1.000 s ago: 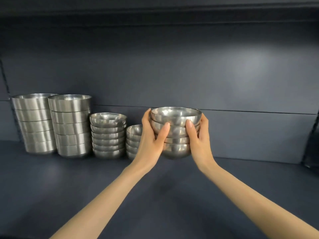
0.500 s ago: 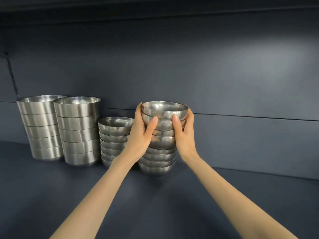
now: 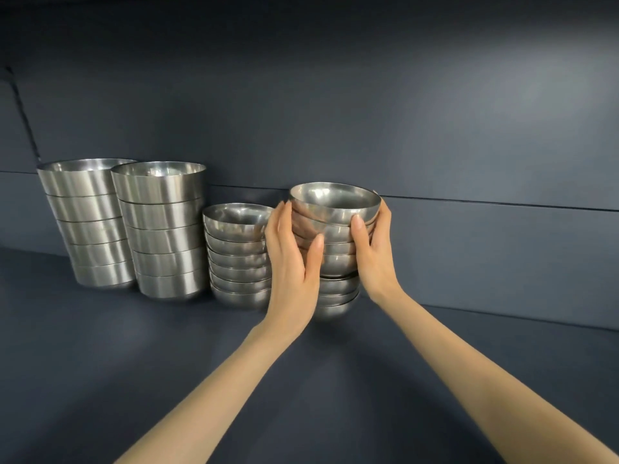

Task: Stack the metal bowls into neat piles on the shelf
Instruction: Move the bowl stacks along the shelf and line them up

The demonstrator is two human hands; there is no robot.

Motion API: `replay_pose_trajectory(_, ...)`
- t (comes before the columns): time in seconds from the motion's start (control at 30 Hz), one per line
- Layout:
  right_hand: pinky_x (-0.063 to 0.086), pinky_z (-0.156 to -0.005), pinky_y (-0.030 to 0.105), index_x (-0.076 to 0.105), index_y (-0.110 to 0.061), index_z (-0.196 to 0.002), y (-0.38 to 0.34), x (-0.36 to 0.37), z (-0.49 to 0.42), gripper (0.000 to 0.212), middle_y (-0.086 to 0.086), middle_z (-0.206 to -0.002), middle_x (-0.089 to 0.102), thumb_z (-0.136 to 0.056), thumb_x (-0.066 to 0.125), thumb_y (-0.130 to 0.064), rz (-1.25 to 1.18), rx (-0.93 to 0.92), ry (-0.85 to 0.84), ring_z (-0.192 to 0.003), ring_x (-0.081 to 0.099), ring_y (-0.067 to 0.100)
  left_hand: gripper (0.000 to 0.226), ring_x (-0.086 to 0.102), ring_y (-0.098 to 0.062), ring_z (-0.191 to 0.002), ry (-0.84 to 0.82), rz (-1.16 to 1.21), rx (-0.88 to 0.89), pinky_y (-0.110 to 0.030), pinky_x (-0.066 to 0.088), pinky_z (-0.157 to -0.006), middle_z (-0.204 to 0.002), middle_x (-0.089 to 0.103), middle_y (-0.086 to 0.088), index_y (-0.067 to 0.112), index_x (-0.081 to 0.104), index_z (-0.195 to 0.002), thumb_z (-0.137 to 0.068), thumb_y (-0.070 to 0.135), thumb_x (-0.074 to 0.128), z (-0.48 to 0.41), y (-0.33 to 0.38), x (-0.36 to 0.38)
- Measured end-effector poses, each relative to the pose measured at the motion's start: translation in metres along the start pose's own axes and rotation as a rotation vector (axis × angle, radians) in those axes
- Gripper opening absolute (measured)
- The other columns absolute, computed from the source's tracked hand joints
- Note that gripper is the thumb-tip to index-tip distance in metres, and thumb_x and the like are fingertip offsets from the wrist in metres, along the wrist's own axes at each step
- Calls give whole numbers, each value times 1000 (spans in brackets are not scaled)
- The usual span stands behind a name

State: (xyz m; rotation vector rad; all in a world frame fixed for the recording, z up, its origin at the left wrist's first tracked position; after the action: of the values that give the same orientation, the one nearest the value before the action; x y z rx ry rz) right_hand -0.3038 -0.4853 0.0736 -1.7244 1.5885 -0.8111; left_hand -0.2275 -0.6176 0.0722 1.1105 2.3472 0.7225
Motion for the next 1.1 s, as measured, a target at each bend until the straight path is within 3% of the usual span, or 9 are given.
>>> replay_pose_trajectory(0.1, 38, -112, 35, 23, -22, -149, -1, 0, 2, 86, -6, -144, 46, -80, 52, -63, 2, 18, -46, -131, 46, 4, 62, 15, 15, -131, -11, 13, -113, -14, 17, -113, -142, 15, 13, 16, 15, -149, -99, 30, 50, 22, -15, 0)
replay_pose_trajectory(0.27, 38, -93, 3, 16, -19, -151, 6, -6, 16, 76, -15, -139, 43, -92, 50, -52, 5, 34, -136, -118, 44, -19, 69, 21, 6, -126, -170, -45, -225, 1, 15, -103, -140, 18, 10, 11, 15, -150, -96, 28, 54, 44, -36, 2)
replay_pose_trajectory(0.33, 38, -91, 2, 13, -16, -152, 4, -8, 20, 81, -20, -135, 42, -88, 52, -49, 29, 22, -151, -115, 44, -21, 68, 26, 3, -127, -191, -59, -227, 3, 16, -100, -143, 25, 5, 12, 21, -149, -94, 27, 58, 44, -37, 2)
replay_pose_trajectory(0.43, 42, -99, 11, 8, -23, -153, -3, -10, 16, 86, -11, -141, 44, -88, 58, -49, 51, 14, -145, -127, 47, 0, 70, 32, -8, -132, -171, -64, -217, -18, 25, -111, -146, 35, 0, 10, 28, -147, -90, 29, 65, 38, -37, 2)
replay_pose_trajectory(0.53, 42, -106, 24, 3, -26, -154, -9, -9, 10, 91, -13, -117, 54, -85, 58, -48, 83, 31, -132, -118, 52, 5, 76, 32, -12, -134, -162, -109, -219, -20, 26, -109, -145, 40, -1, 10, 29, -147, -86, 34, 68, 36, -38, 1)
replay_pose_trajectory(0.7, 40, -82, 3, 11, -14, -153, -4, -15, -3, 71, -16, -84, 46, -98, 52, -33, 162, 66, -100, -73, 50, -17, 87, 31, -13, -130, -159, -165, -224, -10, 20, -99, -135, 35, -3, 10, 21, -151, -85, 40, 68, 36, -38, 2)
replay_pose_trajectory(0.87, 39, -88, 15, 28, -12, -148, 1, -25, -13, 63, -17, -85, 48, -97, 48, -44, 169, 105, -62, -79, 51, -12, 75, 38, -6, -114, -140, -133, -219, 6, 23, -88, -124, 36, -1, 11, 39, -141, -80, 37, 74, 35, -37, 4)
replay_pose_trajectory(0.97, 40, -85, 10, 22, -14, -151, 1, -20, -12, 67, -19, -85, 48, -97, 49, -43, 202, 97, -91, -77, 51, -16, 71, 44, -7, -117, -134, -67, -246, -7, 36, -95, -127, 45, 0, 9, 45, -131, -75, 37, 79, 31, -41, 5)
replay_pose_trajectory(1.1, 38, -80, 0, 14, -13, -153, -2, -17, -11, 71, -18, -83, 47, -98, 49, -40, 217, 78, -105, -73, 49, -20, 70, 55, -7, -107, -118, -17, -284, -15, 46, -89, -117, 57, 5, 11, 46, -123, -70, 36, 84, 29, -44, 4)
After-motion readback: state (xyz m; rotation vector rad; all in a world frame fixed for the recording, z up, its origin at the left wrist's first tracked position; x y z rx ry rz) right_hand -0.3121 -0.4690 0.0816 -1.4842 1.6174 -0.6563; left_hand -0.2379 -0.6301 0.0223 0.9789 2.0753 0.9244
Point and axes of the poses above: each hand's wrist, its own z-axis away from the middle knuckle, its own x-axis out of the palm, y = z × x, the point moved 9 cm from there along -z, towards the middle knuckle
